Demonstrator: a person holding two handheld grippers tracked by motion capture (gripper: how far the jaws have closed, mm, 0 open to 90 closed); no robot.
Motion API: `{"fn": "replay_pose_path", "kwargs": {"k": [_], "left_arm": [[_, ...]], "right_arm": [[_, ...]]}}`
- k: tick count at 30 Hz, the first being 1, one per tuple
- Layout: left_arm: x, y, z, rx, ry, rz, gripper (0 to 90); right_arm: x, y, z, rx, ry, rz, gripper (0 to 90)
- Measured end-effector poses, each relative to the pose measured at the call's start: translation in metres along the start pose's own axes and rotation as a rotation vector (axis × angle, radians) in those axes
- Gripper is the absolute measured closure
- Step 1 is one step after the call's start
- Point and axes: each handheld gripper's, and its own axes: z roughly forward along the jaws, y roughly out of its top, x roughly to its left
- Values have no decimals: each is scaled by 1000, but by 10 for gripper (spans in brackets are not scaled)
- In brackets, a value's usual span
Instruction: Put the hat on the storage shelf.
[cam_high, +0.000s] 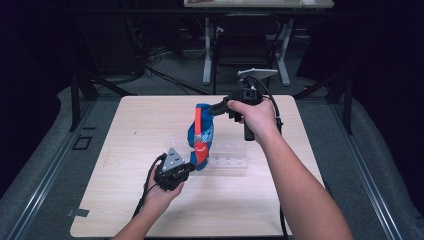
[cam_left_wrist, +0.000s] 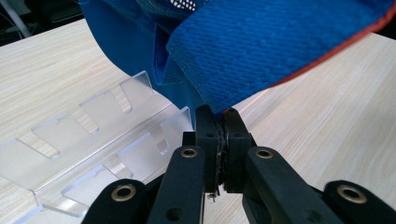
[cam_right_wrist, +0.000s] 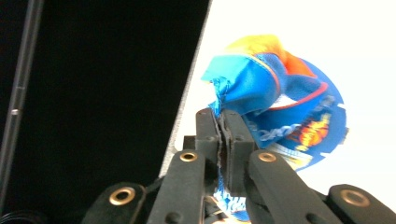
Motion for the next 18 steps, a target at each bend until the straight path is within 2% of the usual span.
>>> {"fn": "replay_pose_path", "kwargs": {"k": [2, 5, 8, 14, 18], "left_arm": [[0, 0, 0, -3, -1, -4, 882], [1, -1, 0, -4, -1, -7, 881], [1, -1, 0, -2, 0, -9, 880], [1, -2, 1, 0, 3, -16, 880], [-1, -2, 2, 0, 7, -6, 880]], "right_arm": [[-5, -1, -1, -15, -8, 10, 804], [-7, -1, -4, -25, -16, 11, 789], [-12, -1, -12, -51, -50, -2, 739], [-19, -2, -24, -73, -60, -1, 726], [-22, -4, -28, -58, -70, 0, 726]]}}
